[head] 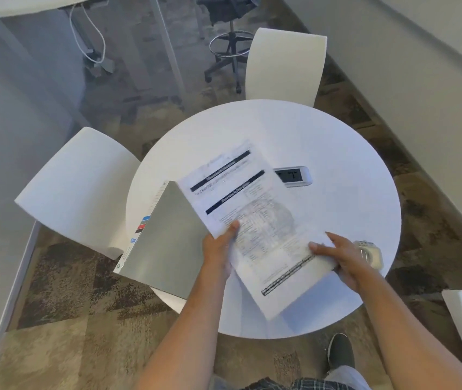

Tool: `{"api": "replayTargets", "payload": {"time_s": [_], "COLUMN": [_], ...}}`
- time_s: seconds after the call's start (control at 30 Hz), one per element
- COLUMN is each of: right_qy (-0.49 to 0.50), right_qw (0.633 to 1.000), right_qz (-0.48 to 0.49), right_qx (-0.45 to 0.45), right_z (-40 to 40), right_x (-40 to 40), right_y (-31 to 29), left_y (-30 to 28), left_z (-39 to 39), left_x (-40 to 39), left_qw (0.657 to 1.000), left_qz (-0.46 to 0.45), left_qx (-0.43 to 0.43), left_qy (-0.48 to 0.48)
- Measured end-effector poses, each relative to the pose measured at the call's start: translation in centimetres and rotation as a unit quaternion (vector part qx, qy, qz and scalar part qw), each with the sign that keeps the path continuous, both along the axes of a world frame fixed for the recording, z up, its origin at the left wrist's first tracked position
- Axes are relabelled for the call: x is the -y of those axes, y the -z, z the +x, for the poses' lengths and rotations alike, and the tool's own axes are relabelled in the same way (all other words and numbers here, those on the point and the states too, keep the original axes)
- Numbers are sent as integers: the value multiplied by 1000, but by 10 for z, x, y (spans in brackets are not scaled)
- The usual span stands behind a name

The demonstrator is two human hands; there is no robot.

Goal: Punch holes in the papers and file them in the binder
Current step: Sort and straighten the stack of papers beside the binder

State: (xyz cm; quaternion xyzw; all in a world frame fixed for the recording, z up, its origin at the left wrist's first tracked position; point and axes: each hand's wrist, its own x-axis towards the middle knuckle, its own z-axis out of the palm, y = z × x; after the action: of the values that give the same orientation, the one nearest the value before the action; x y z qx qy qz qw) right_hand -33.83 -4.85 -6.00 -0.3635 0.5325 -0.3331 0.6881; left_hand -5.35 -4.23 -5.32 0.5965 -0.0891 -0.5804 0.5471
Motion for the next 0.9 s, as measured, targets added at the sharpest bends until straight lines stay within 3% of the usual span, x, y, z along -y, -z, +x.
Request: {"api": "replayTargets", "payload": {"time_s": [0.07,0.13,0.27,0.37,0.53,0.73,0.83,0.9], "right_qy": [89,108,113,173,223,222,231,219], "right_qw": [992,982,976,969,958,960,958,956], "right_qz": [42,72,126,162,176,156,129,112], "right_qx": [82,137,139,73,-39,-65,-108,-161], "right_z": [-5,0,26,40,33,35,39,36], "right_x": [-13,-28,-44,-42,-38,-35,-31,-29], "right_y": [17,27,40,47,53,51,52,55], "left_y": [14,25,38,40,43,47,39,27], "left_z": [-3,-9,-25,-34,-28,-35,-49,-49], "left_x": [-3,-9,-28,-44,-53,-58,-65,-68], "left_qw": [998,996,993,986,984,982,961,922], "left_qz": [39,65,74,66,77,112,160,202], "left_qx": [-38,-50,-81,-119,-124,-82,-84,-26], "left_qy": [-26,-32,37,96,99,131,211,330]}}
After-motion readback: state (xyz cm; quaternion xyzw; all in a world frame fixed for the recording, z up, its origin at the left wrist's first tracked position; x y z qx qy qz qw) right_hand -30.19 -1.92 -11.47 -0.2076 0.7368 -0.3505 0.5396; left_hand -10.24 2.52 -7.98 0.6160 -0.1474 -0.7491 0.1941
